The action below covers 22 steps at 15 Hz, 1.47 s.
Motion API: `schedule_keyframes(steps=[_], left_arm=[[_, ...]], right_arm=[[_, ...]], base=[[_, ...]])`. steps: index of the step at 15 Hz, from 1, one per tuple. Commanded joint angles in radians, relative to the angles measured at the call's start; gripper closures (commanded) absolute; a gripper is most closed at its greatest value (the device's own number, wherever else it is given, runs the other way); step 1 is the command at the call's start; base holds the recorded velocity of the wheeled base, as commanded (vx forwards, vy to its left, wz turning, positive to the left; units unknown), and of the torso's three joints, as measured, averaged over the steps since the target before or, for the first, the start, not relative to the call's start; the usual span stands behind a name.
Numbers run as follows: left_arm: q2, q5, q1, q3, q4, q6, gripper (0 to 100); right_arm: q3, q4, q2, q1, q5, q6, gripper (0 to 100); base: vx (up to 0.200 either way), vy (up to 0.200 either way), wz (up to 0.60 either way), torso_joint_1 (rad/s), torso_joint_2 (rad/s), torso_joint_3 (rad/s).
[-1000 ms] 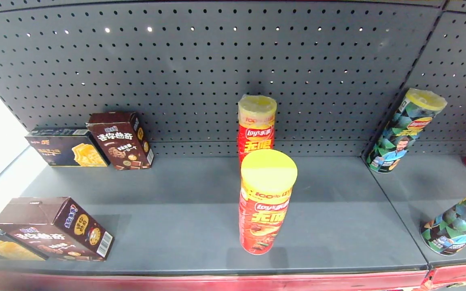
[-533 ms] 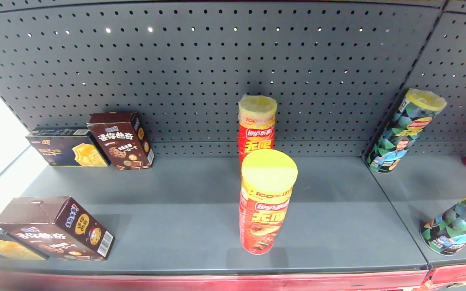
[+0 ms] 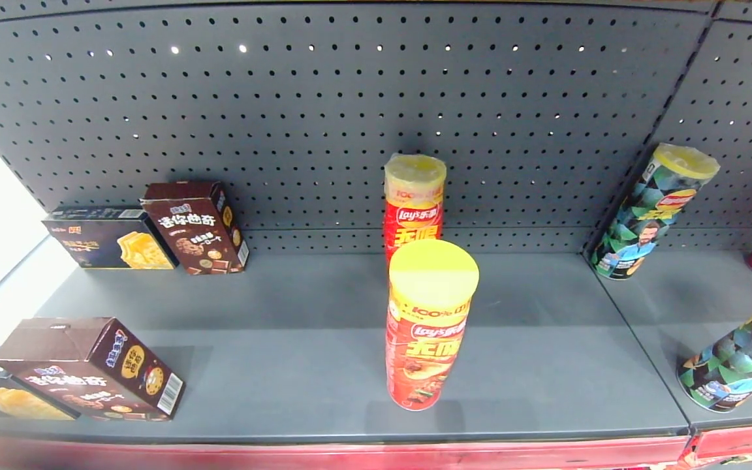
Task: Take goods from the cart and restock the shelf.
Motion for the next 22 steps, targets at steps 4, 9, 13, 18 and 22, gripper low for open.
schedule_keyframes(steps=[4, 9, 13, 18, 22], left_arm=[[-0.054, -0.006, 0.247, 0.0, 0.0, -0.001, 0], [-0.06, -0.014, 0.248, 0.0, 0.0, -0.03, 0], [-0.145, 0.107, 0.308, 0.005, -0.011, -0.032, 0], [-0.145, -0.006, 0.299, 0.002, -0.004, -0.076, 0], [-0.145, 0.279, 0.303, 0.006, -0.017, -0.265, 0]], right_arm=[[0.017, -0.049, -0.136, -0.233, 0.024, 0.055, 0], [0.015, 0.032, -0.196, -0.201, 0.178, 0.011, 0], [0.015, 0.032, -0.196, -0.201, 0.178, 0.012, 0], [0.015, 0.029, -0.196, -0.201, 0.178, 0.011, 0], [0.017, 0.029, -0.196, -0.201, 0.178, 0.011, 0]], base=[[0.0, 0.0, 0.0, 0.0, 0.0, 0.0], [0.0, 0.0, 0.0, 0.0, 0.0, 0.0], [0.0, 0.0, 0.0, 0.0, 0.0, 0.0], [0.0, 0.0, 0.0, 0.0, 0.0, 0.0], [0.0, 0.0, 0.0, 0.0, 0.0, 0.0]])
